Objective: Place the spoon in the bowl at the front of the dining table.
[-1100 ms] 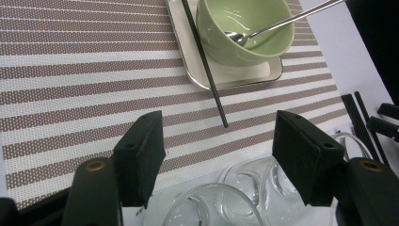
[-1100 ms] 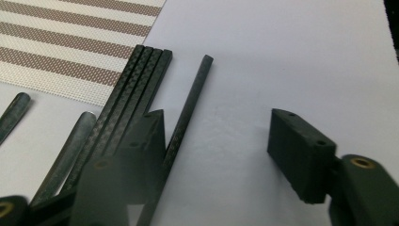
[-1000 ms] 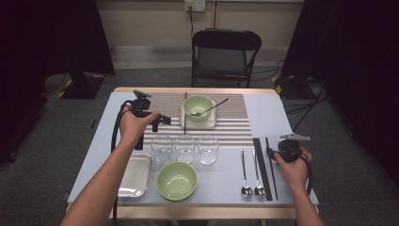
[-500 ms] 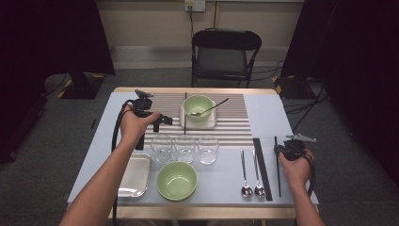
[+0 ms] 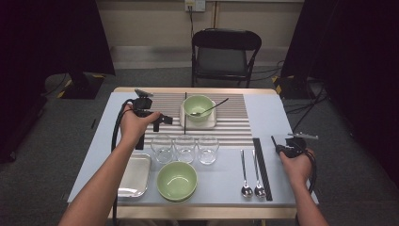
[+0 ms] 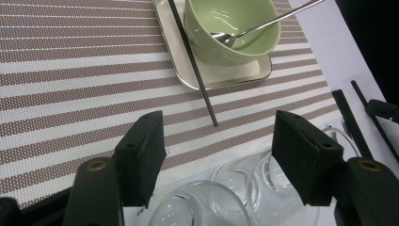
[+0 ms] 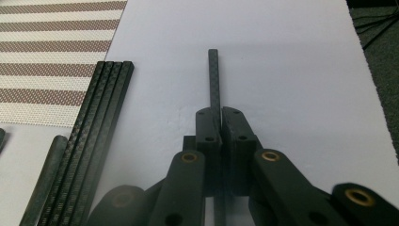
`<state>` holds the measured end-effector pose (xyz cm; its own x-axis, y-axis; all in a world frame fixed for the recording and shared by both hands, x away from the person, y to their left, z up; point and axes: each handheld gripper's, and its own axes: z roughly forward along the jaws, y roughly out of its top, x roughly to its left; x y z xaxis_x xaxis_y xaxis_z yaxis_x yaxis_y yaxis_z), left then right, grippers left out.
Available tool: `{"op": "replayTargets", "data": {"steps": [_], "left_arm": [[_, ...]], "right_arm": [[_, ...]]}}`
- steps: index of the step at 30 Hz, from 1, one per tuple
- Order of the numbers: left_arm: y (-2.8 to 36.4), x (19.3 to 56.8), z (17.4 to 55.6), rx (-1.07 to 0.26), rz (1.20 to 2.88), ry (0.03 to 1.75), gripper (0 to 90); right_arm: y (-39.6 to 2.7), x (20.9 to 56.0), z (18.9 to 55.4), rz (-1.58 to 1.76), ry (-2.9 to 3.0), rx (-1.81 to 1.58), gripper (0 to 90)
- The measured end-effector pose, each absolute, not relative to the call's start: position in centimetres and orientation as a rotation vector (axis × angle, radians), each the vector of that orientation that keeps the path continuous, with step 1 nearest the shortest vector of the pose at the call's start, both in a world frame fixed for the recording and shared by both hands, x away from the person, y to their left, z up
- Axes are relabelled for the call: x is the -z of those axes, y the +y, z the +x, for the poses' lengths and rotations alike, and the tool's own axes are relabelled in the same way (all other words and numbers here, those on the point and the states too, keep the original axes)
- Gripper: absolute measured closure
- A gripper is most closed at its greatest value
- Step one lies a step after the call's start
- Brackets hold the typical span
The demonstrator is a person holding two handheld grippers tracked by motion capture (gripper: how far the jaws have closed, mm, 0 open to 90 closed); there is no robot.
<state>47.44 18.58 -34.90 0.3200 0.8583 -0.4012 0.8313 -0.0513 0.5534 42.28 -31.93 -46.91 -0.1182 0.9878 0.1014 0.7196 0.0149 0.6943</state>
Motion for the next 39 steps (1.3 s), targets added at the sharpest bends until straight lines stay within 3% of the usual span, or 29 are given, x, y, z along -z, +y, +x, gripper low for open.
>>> {"op": "replayTargets", "data": {"steps": [39], "left_arm": [[17.6, 34.6, 46.9, -0.046, 1.904, 1.431, 33.7]], "right_arm": [[-32.2, 46.5, 42.4, 1.723, 1.977, -1.006, 86.5]]}}
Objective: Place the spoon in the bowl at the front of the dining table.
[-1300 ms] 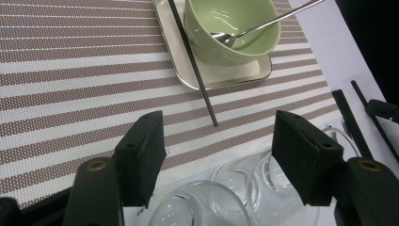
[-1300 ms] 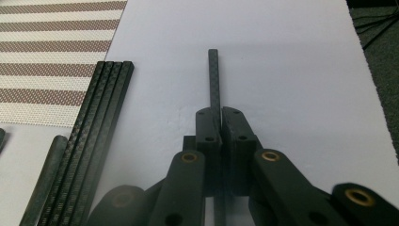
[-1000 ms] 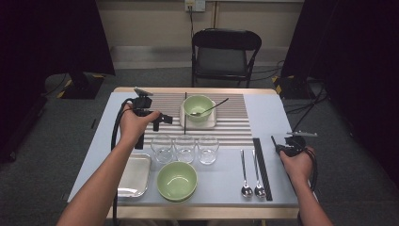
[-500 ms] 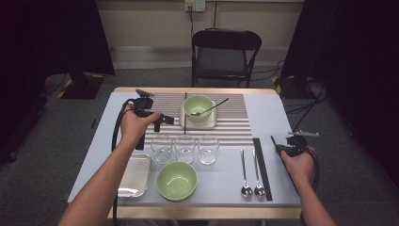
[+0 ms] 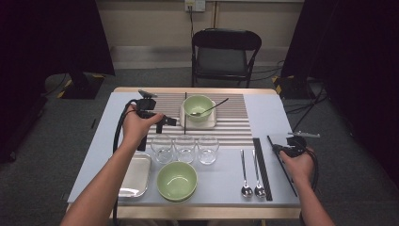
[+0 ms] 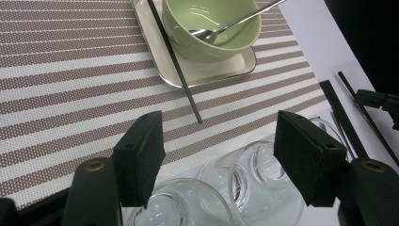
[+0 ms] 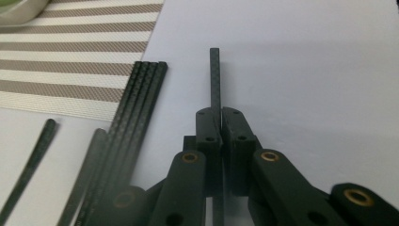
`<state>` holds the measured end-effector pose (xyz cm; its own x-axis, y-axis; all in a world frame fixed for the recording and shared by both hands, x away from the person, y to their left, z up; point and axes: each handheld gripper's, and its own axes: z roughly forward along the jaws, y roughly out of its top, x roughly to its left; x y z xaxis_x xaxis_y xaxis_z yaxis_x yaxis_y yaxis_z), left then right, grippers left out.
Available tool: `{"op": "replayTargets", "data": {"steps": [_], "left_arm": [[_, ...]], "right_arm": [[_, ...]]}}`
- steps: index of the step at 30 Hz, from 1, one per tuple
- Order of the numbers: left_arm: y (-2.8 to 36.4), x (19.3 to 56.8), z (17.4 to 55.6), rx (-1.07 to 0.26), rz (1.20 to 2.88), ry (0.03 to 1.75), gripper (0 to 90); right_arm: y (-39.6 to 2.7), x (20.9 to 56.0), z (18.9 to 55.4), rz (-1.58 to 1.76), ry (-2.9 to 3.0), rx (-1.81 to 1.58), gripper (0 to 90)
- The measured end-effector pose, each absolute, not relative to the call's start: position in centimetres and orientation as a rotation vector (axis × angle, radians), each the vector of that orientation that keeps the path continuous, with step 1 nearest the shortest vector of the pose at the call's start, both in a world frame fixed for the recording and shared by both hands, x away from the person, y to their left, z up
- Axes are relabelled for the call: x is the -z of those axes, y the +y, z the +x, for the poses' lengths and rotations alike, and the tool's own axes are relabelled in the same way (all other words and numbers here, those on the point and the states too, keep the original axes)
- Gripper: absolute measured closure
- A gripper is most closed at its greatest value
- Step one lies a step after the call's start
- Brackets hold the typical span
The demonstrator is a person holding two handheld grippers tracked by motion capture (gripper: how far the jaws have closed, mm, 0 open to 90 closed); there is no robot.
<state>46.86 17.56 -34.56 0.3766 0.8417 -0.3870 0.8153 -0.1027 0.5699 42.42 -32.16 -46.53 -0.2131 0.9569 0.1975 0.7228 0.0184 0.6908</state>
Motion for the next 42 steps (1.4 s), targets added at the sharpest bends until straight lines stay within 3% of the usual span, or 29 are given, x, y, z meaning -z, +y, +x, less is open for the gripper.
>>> {"op": "replayTargets", "data": {"steps": [42], "left_arm": [[16.5, 33.6, 45.7, -0.012, 1.903, 1.354, 33.0]], "right_arm": [[-28.3, 38.9, 44.1, 1.606, 1.959, -1.158, 86.5]]}}
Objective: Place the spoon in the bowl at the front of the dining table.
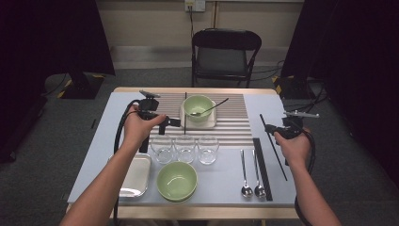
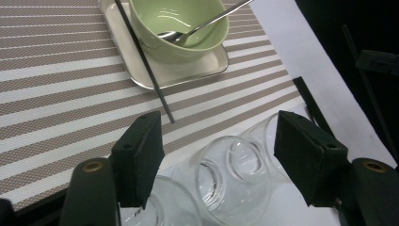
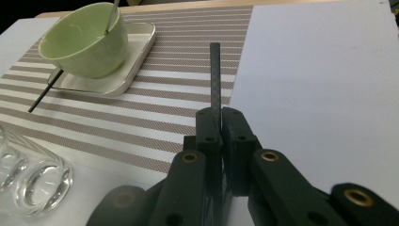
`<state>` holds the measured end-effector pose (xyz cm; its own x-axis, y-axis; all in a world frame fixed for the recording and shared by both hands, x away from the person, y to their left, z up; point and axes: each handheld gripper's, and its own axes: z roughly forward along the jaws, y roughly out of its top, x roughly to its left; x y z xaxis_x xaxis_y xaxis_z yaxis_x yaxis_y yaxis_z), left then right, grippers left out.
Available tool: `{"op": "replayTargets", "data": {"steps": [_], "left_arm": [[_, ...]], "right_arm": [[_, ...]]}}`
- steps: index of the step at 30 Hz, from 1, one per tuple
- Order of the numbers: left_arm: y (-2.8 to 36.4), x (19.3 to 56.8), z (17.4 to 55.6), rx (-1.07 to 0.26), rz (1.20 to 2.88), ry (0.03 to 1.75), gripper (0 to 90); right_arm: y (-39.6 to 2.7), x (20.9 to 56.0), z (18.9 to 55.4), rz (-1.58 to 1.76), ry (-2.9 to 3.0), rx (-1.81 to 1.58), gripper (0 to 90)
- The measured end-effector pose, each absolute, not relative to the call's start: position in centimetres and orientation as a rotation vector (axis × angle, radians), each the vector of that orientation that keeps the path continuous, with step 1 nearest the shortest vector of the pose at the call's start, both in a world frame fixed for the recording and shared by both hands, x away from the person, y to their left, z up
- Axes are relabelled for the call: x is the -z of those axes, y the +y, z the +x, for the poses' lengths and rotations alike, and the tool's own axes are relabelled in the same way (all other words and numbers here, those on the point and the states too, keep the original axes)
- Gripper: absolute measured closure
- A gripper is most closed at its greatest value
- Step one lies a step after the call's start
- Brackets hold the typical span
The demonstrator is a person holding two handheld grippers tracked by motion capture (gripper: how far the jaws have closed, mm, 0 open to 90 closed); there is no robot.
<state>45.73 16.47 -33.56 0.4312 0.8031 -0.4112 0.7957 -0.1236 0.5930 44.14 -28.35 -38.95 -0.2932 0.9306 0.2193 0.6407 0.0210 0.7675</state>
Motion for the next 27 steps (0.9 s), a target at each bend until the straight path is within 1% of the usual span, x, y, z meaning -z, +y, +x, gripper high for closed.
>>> {"op": "replayTargets", "data": {"steps": [27], "left_arm": [[13.8, 33.8, 45.3, 0.027, 1.952, 1.296, 32.6]], "right_arm": [[-24.7, 36.1, 45.2, 1.544, 1.975, -1.231, 86.5]]}}
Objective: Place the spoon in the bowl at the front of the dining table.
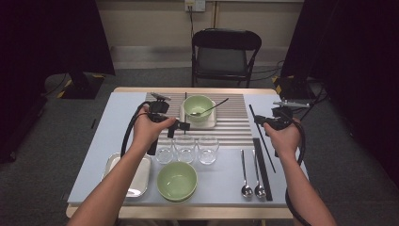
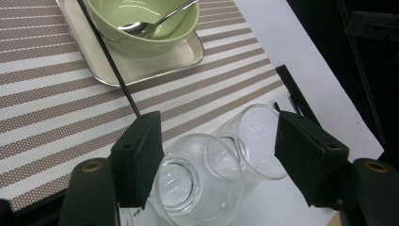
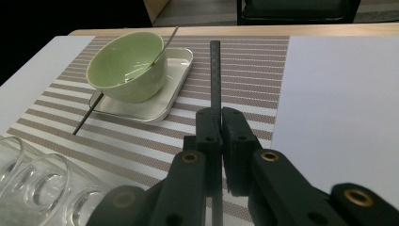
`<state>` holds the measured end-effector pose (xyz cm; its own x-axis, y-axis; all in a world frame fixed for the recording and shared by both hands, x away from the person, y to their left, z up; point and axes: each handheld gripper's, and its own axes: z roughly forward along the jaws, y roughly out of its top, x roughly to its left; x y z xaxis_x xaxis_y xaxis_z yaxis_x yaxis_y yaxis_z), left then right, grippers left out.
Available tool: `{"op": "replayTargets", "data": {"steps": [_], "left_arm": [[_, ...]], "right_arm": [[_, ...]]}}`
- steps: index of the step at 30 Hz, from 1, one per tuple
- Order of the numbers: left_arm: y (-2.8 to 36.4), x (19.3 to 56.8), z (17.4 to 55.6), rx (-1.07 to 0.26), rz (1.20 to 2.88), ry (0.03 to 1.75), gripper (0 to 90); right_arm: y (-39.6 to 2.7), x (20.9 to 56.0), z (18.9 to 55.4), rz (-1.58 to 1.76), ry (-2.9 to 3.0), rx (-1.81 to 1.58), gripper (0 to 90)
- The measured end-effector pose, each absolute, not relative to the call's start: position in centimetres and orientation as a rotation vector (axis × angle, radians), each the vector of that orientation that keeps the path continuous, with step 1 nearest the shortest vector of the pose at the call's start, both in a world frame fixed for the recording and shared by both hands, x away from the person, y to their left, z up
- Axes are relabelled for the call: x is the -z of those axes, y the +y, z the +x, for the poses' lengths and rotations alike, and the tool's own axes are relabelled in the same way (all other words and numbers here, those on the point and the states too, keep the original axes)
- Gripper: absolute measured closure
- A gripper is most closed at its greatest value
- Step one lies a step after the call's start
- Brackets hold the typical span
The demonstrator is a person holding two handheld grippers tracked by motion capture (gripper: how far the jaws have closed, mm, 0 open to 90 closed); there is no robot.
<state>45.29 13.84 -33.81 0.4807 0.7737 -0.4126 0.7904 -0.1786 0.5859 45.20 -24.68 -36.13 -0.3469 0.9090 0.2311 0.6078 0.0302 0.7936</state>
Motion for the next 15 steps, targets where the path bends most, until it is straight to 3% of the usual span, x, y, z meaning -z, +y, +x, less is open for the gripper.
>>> {"op": "replayTargets", "data": {"steps": [15], "left_arm": [[11.9, 33.9, 44.9, 0.053, 1.968, 1.265, 32.5]], "right_arm": [[-23.2, 34.9, 45.5, 1.535, 1.973, -1.278, 86.5]]}}
